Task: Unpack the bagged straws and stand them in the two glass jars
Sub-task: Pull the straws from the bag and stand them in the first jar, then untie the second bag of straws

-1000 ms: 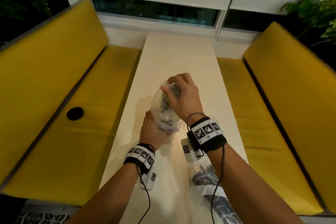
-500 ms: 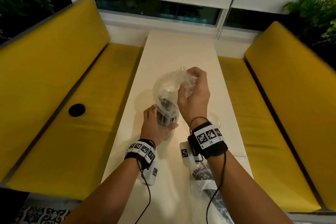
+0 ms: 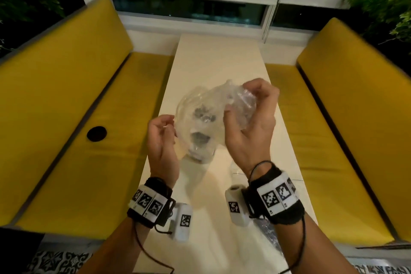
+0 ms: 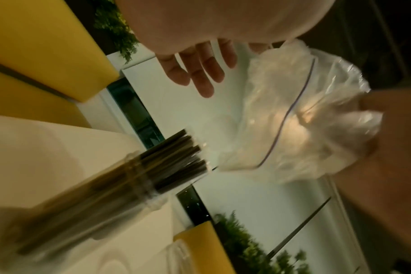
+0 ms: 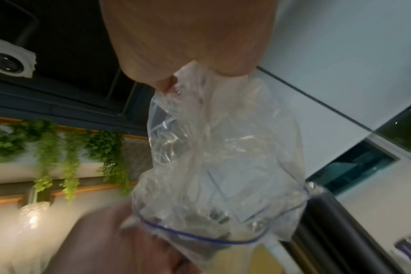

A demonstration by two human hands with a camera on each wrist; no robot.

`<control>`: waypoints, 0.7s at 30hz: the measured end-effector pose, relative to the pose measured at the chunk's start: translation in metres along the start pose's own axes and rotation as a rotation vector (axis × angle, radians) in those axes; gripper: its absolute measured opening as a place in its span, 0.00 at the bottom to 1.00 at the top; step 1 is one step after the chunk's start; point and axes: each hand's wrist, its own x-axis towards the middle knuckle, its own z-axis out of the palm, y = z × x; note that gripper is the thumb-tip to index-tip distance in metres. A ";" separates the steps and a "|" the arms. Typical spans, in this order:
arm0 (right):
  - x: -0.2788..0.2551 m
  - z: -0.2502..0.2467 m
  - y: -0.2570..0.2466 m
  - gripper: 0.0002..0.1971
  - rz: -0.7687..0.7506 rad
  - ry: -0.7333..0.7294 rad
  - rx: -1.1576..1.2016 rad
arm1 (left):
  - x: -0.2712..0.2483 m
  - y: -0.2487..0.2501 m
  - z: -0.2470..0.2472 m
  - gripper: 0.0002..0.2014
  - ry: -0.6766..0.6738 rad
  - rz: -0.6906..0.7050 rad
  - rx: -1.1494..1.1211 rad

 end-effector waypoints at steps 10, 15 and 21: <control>-0.176 0.027 0.072 0.22 0.363 -0.618 -0.148 | -0.075 -0.080 -0.048 0.12 -0.227 -0.480 0.222; -0.232 0.036 0.117 0.15 0.273 -0.704 -0.595 | -0.103 -0.144 -0.070 0.06 -0.497 -0.411 0.686; -0.246 0.043 0.141 0.12 0.463 -0.742 -0.585 | -0.107 -0.147 -0.068 0.25 -0.450 -0.359 0.800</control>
